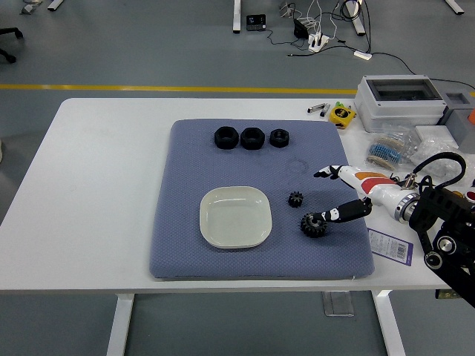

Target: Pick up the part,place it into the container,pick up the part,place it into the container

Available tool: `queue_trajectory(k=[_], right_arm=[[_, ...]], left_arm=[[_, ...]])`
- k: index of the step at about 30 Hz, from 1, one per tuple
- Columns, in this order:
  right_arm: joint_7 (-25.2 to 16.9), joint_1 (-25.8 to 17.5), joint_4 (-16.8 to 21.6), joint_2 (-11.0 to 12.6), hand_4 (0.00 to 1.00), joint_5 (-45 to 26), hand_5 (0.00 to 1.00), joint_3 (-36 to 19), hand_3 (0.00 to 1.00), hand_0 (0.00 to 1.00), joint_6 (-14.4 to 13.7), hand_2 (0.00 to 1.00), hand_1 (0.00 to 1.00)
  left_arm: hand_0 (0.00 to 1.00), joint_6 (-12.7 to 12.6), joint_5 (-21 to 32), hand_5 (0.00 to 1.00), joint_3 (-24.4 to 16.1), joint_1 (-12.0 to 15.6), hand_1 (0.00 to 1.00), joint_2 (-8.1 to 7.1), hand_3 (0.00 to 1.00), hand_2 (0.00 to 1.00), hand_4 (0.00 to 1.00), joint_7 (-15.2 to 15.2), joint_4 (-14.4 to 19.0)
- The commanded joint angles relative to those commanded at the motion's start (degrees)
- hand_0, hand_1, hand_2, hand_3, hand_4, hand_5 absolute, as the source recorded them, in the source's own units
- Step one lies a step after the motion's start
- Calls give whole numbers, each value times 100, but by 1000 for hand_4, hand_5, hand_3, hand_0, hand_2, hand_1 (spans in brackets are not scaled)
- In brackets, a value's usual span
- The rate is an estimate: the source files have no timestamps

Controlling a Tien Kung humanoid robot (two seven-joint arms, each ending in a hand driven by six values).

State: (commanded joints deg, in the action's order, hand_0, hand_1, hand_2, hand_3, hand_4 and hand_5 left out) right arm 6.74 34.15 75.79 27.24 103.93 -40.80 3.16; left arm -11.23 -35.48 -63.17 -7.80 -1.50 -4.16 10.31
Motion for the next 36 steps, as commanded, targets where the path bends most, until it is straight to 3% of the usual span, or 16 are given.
queue_trajectory(k=[16,36], right_arm=[[75,208,44,51,998,-73,384,709,769,771,11,770,746],[-23,548,-425,-181,998,120,313,1259,694,662,-259,712,676]], left_arm=[[712,4,28,703,30,2,618,4,568,642,619,-2,0],[714,0,38,703,28,-2,617,7,567,641,619,-5,0]])
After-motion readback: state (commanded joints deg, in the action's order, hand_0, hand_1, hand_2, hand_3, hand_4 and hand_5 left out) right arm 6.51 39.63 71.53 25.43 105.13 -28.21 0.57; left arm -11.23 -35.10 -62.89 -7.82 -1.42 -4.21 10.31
